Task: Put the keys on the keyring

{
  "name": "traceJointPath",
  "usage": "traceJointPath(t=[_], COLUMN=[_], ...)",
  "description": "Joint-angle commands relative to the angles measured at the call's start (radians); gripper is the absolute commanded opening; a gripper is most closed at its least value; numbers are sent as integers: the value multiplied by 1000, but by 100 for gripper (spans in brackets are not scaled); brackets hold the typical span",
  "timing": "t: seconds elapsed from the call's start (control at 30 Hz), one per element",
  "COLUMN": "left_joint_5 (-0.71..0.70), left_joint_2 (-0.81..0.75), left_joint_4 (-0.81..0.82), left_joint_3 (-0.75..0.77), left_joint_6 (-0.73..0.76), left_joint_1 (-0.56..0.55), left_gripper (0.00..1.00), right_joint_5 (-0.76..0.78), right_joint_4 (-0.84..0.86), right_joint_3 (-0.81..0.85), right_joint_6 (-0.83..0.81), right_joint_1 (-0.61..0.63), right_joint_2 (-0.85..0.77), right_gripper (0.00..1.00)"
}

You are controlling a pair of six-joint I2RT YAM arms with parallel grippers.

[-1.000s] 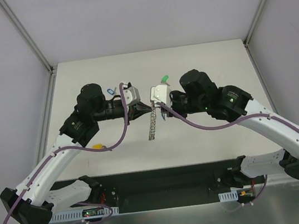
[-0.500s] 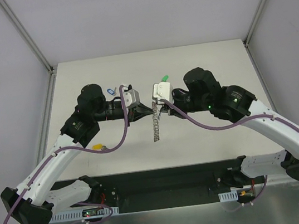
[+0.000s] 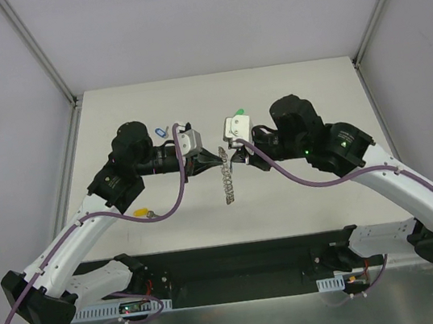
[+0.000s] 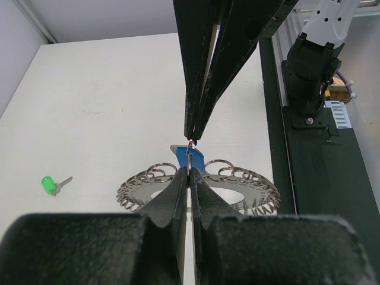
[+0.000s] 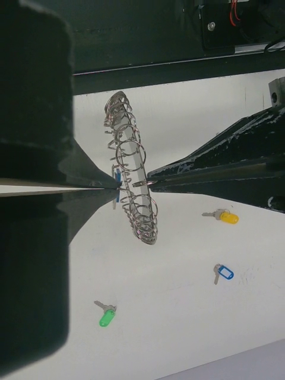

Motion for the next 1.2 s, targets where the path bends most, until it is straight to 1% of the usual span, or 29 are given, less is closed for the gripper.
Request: traceJointPath(t=[0.0,0.37,1.17], left_joint_5=[43,63,49], left_joint_2=[-12,-14,-14], left_joint_4=[63,63,63], left_joint_3=[1,3,1], left_joint_6=[29,28,43], left_joint_1=[-1,0,-1], left_gripper=[0,0,0], right_joint_5=[-44,-44,-67], right_joint_4=[28,31,17], right_joint_3=[7,12,17], right_joint_6=[9,10,9], right_joint_1=[-7,-10,-11], right_joint_2=[-26,-26,-31], right_gripper=[1,1,1])
